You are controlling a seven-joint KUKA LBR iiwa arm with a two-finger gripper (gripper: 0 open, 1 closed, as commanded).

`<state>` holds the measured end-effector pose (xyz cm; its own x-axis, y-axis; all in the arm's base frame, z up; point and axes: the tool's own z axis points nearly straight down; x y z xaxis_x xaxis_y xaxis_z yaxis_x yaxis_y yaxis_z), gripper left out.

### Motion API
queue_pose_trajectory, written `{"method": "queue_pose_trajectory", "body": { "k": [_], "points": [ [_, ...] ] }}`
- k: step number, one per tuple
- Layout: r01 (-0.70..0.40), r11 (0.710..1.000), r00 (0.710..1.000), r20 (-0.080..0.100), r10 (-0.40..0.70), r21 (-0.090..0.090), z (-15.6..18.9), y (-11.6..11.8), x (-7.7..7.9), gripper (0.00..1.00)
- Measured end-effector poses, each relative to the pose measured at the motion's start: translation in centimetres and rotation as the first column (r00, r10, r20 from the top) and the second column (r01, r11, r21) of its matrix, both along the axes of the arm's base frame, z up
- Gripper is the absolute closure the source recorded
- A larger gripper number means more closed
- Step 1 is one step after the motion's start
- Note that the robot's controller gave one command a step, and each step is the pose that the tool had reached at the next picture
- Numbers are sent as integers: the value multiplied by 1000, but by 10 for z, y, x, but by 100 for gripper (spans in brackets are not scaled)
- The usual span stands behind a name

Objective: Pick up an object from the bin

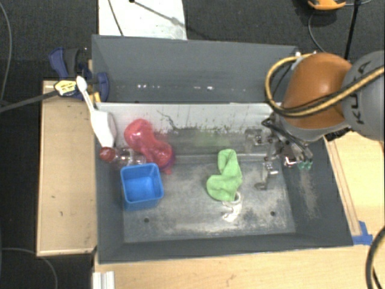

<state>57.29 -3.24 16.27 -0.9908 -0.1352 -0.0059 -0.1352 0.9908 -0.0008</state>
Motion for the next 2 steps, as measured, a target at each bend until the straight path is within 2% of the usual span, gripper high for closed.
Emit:
{"method": "queue_pose_trajectory", "body": {
  "k": [1, 2],
  "points": [
    [-346, 938, 938, -3, 346, 0, -13, 22, 3, 0],
    [-352, 936, 936, -3, 352, 0, -35, 42, 6, 0]
  ]
}}
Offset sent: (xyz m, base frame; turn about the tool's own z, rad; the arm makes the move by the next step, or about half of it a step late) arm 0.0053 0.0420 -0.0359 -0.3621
